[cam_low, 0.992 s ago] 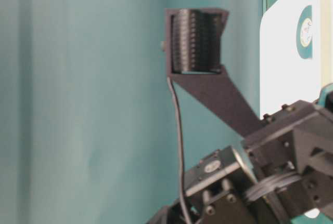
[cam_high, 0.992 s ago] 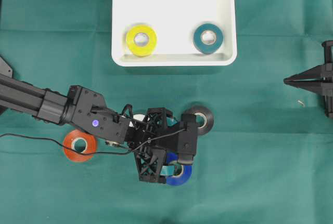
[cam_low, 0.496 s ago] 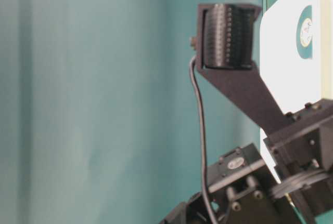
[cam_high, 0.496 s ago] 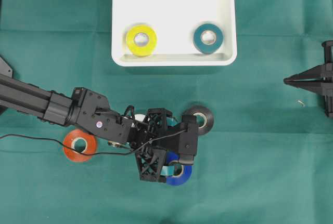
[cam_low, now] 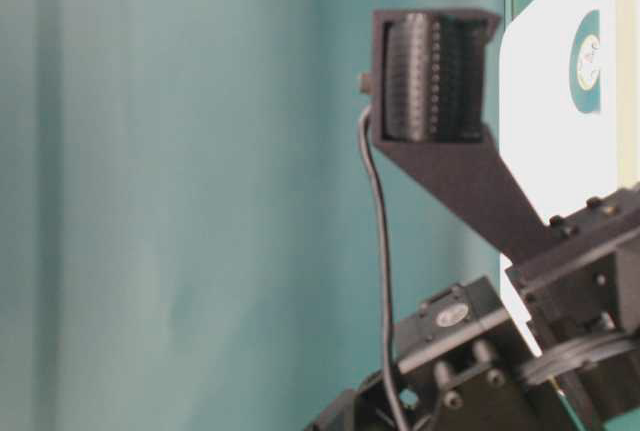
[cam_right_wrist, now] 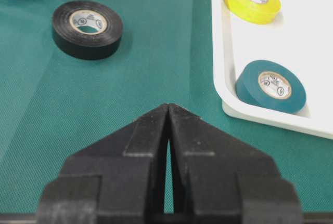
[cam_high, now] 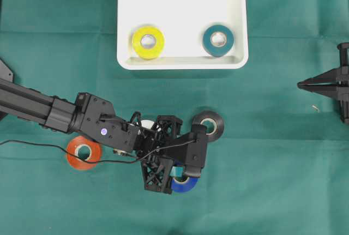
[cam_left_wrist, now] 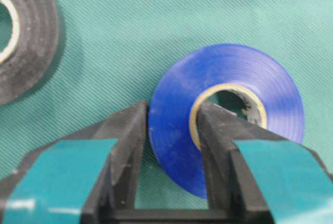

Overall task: Put the tape into the white case with the left arm.
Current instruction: 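Lower the left gripper into the blue roll's hole and grasp it, then carry the blue roll into the white case and release it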

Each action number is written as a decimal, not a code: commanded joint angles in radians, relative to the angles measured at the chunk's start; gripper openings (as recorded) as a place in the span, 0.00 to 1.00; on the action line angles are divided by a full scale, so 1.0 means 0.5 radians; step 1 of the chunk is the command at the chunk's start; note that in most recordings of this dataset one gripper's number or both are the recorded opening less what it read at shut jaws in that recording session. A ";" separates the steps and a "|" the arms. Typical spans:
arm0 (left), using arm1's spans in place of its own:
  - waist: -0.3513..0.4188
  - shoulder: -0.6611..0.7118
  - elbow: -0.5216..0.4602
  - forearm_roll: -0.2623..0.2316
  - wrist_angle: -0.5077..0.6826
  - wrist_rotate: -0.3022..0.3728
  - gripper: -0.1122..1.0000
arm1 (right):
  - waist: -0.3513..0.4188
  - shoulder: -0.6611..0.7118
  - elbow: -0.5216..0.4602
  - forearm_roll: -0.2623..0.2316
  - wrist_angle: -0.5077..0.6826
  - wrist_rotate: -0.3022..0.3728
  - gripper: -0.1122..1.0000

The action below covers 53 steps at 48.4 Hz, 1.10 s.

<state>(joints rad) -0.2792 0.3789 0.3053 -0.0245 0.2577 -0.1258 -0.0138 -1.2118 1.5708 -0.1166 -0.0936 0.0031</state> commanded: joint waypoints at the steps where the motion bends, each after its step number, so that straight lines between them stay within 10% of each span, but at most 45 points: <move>1: 0.003 -0.080 -0.034 0.006 0.006 0.015 0.34 | 0.000 0.012 -0.018 -0.003 -0.021 0.003 0.02; 30: 0.003 -0.399 -0.043 0.006 0.141 0.034 0.34 | 0.000 0.012 -0.018 -0.003 -0.025 0.003 0.02; 53: 0.261 -0.503 0.037 0.006 0.193 0.337 0.34 | 0.000 0.012 -0.018 -0.003 -0.025 0.003 0.02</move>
<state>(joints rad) -0.1917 0.1703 0.3283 -0.0230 0.3574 0.0414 -0.0138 -1.2118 1.5723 -0.1166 -0.0951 0.0031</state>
